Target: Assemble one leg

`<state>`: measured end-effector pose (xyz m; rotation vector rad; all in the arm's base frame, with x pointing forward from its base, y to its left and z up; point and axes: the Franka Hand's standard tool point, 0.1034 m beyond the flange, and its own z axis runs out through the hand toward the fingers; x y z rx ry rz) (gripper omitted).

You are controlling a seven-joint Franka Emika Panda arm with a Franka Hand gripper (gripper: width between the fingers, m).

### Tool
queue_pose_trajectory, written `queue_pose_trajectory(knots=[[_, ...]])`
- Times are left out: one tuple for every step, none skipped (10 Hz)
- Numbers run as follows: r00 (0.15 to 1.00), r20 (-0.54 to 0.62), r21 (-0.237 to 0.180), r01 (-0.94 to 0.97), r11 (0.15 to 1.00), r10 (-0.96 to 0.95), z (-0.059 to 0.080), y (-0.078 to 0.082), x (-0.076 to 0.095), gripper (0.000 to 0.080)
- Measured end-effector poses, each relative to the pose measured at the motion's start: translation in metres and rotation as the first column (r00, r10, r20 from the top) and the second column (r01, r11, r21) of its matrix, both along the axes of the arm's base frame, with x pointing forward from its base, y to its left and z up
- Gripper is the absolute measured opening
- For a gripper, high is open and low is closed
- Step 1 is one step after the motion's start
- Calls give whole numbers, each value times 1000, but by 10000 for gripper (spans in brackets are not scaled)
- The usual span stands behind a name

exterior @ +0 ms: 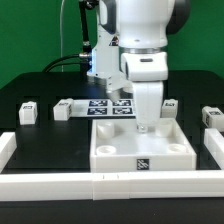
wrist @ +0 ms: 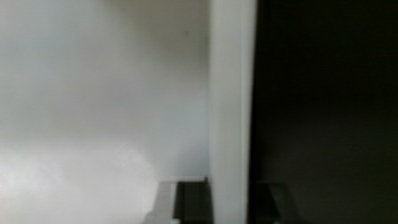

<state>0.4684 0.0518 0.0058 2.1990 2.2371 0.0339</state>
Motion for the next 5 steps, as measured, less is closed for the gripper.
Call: queue_pose_trajectory(knots=[[1000,9,4,2,1000,-2,0,5,7,58],[1000,16,7,0,1000,0,0,9,13,58],[1000,20,11,0,1000,0,0,13,17,59],[999,25,17,24,1000,-25,1,19,18,59],[999,31,22,32,999,-32,1,23,18,59]])
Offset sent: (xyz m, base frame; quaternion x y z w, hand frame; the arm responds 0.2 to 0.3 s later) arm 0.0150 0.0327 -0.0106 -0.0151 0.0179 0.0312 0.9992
